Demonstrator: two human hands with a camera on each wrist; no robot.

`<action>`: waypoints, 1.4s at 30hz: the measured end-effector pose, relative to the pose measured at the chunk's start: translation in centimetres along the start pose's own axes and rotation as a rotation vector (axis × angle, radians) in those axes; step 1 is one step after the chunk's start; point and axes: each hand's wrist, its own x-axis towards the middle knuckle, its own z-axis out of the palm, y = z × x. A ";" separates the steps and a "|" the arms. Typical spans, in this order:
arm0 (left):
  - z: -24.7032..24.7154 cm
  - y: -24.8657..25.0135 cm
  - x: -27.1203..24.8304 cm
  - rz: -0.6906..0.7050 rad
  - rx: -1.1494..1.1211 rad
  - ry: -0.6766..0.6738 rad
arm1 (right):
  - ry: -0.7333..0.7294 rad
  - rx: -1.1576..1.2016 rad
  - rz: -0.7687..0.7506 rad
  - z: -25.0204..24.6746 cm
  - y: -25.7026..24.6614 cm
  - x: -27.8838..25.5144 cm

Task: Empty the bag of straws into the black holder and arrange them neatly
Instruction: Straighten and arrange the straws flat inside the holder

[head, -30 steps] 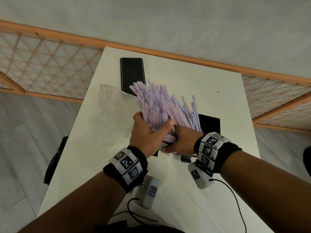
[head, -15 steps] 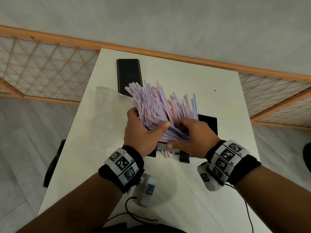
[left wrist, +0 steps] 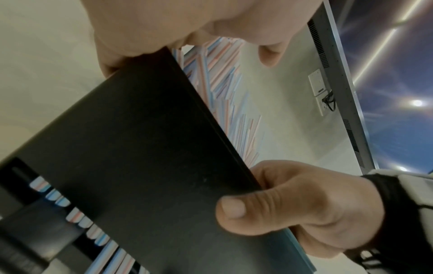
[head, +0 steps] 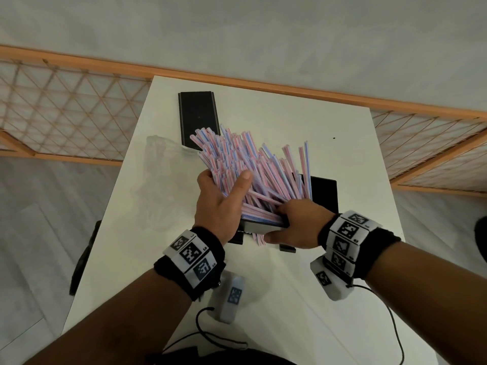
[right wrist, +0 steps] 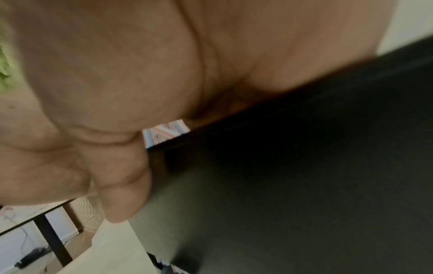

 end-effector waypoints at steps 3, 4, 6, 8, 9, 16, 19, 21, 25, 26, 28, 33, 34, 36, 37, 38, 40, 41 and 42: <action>0.0 -0.1 -0.1 -0.008 -0.009 0.007 | -0.044 -0.057 0.060 0.3 -0.3 0.6; 0.0 -0.1 -0.1 -0.008 -0.014 0.004 | -0.043 -0.053 0.067 0.3 -0.5 0.6; 0.0 -0.1 -0.1 -0.007 -0.017 0.008 | -0.003 0.004 0.034 0.2 -0.9 0.8; 0.0 -0.2 -0.1 0.015 -0.005 0.027 | 0.035 0.074 0.003 -0.2 -1.0 0.9; 0.0 -0.1 -0.1 0.029 0.003 0.037 | 0.035 0.083 0.007 -0.3 -1.0 1.0; 0.6 0.0 0.2 0.028 0.018 0.051 | -0.108 0.094 -0.004 -0.5 -2.4 1.9; 0.7 0.0 0.2 0.039 0.029 0.069 | -0.206 0.081 0.032 -0.8 -2.2 2.5; 0.7 -0.1 0.2 0.038 0.019 0.079 | -0.243 0.105 0.034 -0.7 -2.3 2.9; 0.8 -0.2 0.2 0.044 0.002 0.073 | -0.219 0.096 0.078 -0.9 -2.6 3.1; 0.7 -0.2 0.2 0.045 0.000 0.069 | -0.207 0.089 0.083 -0.9 -2.5 3.2; 0.7 -0.2 0.2 0.055 0.000 0.064 | -0.179 0.119 0.055 -0.7 -2.7 3.2; 0.4 0.0 -0.2 0.069 0.006 0.051 | -0.016 0.175 -0.078 -0.9 -2.9 2.7; 0.3 -0.1 -0.1 0.072 0.020 0.055 | 0.019 0.167 -0.084 -1.2 -2.8 2.3; 0.0 -0.2 0.1 0.082 0.074 0.067 | 0.054 0.122 -0.076 -1.6 -2.4 1.2; 0.0 -0.3 0.2 0.086 0.085 0.070 | 0.069 0.099 -0.065 -1.6 -2.1 0.7; -0.1 -0.3 0.2 0.084 0.078 0.066 | 0.094 0.085 -0.061 -1.7 -1.7 0.0; -0.1 -0.1 0.2 0.067 0.033 0.059 | 0.183 0.074 -0.069 -1.9 -1.0 -1.3; -0.1 -0.1 0.2 0.050 -0.005 0.059 | 0.243 0.074 -0.085 -2.1 -0.8 -1.9; -0.2 0.1 0.2 0.037 -0.055 0.065 | 0.296 0.078 -0.103 -2.1 -0.7 -2.5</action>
